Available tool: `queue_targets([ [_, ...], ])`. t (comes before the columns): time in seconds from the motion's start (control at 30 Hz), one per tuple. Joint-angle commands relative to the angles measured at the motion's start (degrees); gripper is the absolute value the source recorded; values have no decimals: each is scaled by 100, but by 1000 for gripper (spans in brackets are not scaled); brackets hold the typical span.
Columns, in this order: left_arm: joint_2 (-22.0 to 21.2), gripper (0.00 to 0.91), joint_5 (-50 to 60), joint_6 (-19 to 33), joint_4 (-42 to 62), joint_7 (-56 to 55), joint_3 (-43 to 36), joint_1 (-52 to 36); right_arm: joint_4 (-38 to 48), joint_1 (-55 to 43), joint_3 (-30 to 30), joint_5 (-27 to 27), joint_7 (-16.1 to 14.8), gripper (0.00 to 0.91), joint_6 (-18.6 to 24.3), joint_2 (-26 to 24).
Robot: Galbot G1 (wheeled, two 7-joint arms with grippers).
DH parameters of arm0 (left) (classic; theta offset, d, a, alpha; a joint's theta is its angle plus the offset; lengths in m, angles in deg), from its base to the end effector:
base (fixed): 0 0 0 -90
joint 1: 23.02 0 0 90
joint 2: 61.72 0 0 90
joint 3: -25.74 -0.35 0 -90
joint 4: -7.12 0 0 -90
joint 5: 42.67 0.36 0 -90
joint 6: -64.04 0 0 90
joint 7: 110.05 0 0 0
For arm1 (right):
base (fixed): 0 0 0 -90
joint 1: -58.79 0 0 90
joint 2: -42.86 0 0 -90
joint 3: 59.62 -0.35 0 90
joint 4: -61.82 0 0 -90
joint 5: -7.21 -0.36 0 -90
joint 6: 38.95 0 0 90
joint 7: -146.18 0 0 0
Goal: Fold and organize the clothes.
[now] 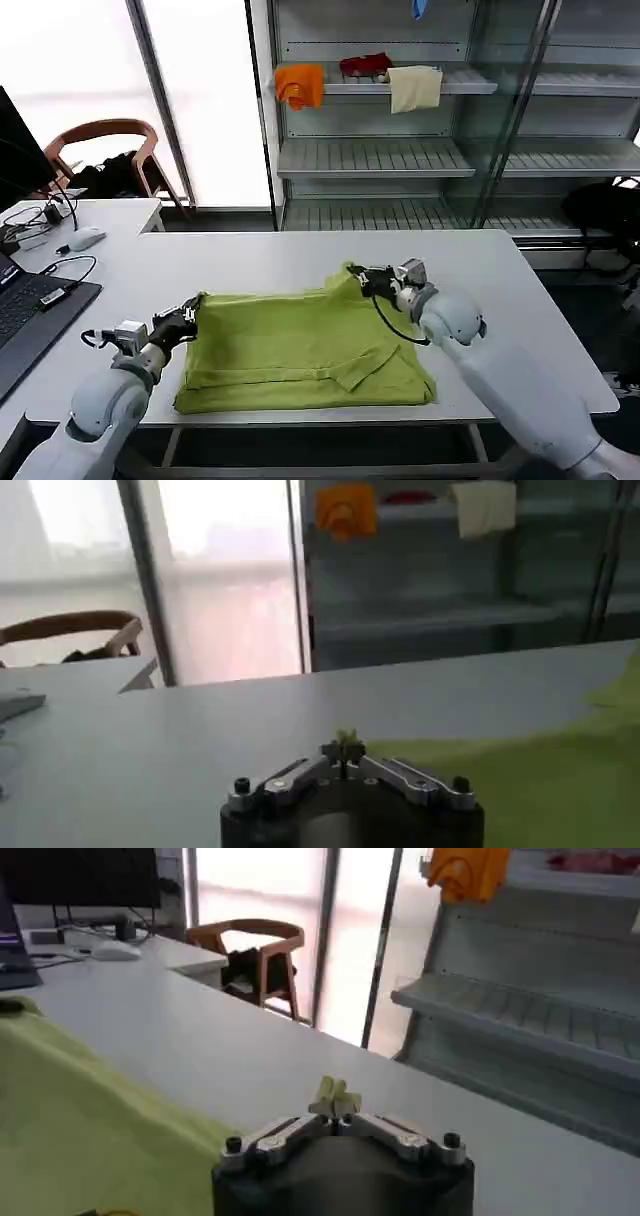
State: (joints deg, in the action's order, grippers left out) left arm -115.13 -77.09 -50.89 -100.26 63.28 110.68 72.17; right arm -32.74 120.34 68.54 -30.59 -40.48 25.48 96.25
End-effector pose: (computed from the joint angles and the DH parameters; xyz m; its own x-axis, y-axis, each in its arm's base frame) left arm 0.3216 0.1202 -0.2428 -0.9409 0.1088 0.3206 0.1359 0.9887 0.0635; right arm 0.4340 -0.0137 -0.2087 -0.7541 -0.5606 0.3422 -0.6203 0.7792 -0.0905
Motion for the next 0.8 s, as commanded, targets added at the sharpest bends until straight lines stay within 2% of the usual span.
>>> queue_targets([
  [0.03, 43, 0, 245, 69, -530, -195, 201, 731, -1077, 891, -331, -177, 63, 0, 49, -650],
  [0.4, -98, 0, 802, -299, -1551, -428, 442, 1777, -1962, 1895, -1095, -313, 134, 0, 49, -1138],
  [0.53, -157, 0, 1015, -329, -1667, -451, 446, 2042, -2144, 2336, -1429, -311, 117, 0, 63, -1264],
  [0.8, -222, 0, 1232, -332, -1684, -468, 446, 2160, -2328, 2785, -1653, -306, 115, 0, 70, -1386],
])
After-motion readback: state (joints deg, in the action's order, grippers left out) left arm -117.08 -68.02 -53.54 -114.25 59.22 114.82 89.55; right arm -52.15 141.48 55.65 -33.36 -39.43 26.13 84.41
